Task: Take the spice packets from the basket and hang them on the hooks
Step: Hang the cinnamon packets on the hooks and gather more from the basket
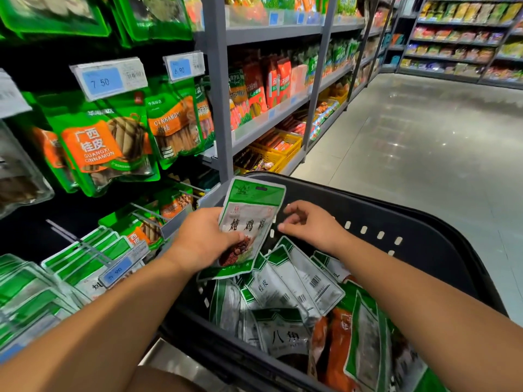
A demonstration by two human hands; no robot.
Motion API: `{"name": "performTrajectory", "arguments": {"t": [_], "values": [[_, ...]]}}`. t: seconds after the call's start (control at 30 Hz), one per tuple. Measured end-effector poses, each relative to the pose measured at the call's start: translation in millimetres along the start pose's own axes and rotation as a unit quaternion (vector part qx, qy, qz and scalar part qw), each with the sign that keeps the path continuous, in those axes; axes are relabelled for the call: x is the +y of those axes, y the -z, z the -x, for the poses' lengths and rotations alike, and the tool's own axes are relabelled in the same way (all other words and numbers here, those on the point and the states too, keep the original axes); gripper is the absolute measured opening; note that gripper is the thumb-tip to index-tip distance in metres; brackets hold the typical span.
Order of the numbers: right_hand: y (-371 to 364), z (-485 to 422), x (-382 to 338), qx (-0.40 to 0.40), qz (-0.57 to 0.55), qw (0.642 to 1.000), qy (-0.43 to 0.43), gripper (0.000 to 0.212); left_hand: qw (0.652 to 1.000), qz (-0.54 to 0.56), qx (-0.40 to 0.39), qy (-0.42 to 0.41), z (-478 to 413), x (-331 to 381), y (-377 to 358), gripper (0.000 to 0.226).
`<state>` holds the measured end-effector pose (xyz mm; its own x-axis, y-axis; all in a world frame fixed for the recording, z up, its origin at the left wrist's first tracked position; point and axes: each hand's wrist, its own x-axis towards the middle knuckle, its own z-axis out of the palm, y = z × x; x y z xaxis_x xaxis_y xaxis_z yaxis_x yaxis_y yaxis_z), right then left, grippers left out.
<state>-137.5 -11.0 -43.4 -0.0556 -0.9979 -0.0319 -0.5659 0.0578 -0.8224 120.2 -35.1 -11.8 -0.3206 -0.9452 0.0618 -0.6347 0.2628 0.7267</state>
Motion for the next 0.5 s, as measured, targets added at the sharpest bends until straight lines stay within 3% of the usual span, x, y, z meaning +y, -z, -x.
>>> {"name": "performTrajectory", "arguments": {"t": [0.23, 0.5], "values": [[-25.2, -10.9, 68.2, 0.016, 0.042, 0.986, -0.162, 0.038, 0.999, 0.046, 0.015, 0.013, 2.7, 0.3, 7.7, 0.025], [-60.4, -17.1, 84.3, -0.023, 0.14, 0.968, -0.208, 0.017, 0.998, 0.057, 0.001, 0.03, 3.0, 2.4, 9.6, 0.021]]}}
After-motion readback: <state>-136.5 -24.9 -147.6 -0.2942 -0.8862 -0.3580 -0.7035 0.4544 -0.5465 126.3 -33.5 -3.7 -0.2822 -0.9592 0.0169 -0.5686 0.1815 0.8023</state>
